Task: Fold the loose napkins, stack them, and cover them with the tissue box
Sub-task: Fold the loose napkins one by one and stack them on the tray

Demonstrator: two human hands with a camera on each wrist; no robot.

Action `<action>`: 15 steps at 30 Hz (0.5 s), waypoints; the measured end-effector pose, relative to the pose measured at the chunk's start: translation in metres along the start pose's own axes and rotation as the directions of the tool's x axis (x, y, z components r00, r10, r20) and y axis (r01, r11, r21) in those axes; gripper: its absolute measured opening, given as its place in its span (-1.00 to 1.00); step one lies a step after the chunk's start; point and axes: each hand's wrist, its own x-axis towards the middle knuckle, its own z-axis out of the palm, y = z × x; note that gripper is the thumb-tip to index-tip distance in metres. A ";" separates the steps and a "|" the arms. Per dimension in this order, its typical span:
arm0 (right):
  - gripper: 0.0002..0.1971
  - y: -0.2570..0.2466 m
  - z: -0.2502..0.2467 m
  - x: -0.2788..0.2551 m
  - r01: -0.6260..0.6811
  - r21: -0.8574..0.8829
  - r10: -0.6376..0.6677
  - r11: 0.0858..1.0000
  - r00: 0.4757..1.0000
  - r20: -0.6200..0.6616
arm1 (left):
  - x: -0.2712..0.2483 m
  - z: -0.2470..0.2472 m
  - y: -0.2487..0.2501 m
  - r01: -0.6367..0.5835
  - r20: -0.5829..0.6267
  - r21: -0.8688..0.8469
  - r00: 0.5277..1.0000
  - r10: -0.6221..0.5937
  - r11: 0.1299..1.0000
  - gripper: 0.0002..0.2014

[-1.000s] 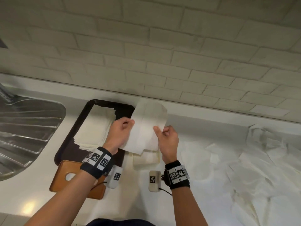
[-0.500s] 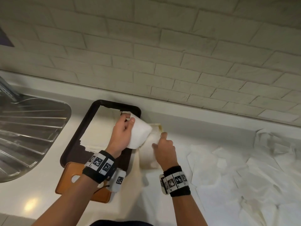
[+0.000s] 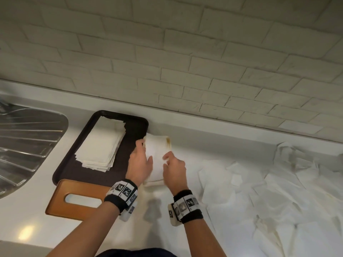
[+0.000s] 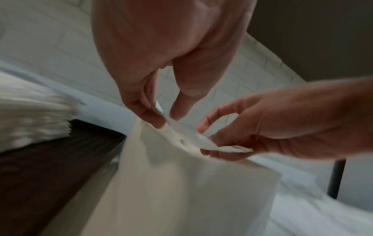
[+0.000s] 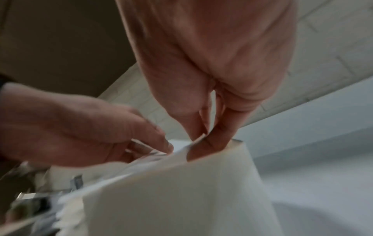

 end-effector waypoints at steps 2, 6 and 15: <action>-0.79 0.002 0.006 0.000 0.026 -0.159 -0.022 0.987 0.999 0.028 | -0.006 0.001 -0.002 -0.090 -0.022 0.172 0.995 0.095 0.981 -0.39; -0.80 0.000 0.009 -0.005 0.084 -0.264 -0.064 0.961 0.995 0.083 | -0.002 0.005 0.005 -0.220 0.100 0.535 0.975 0.197 0.816 -0.48; -0.58 0.134 -0.082 0.003 -0.244 -0.111 0.217 0.963 0.954 -0.208 | -0.023 0.032 0.033 -0.270 0.111 0.608 0.960 0.257 0.747 -0.44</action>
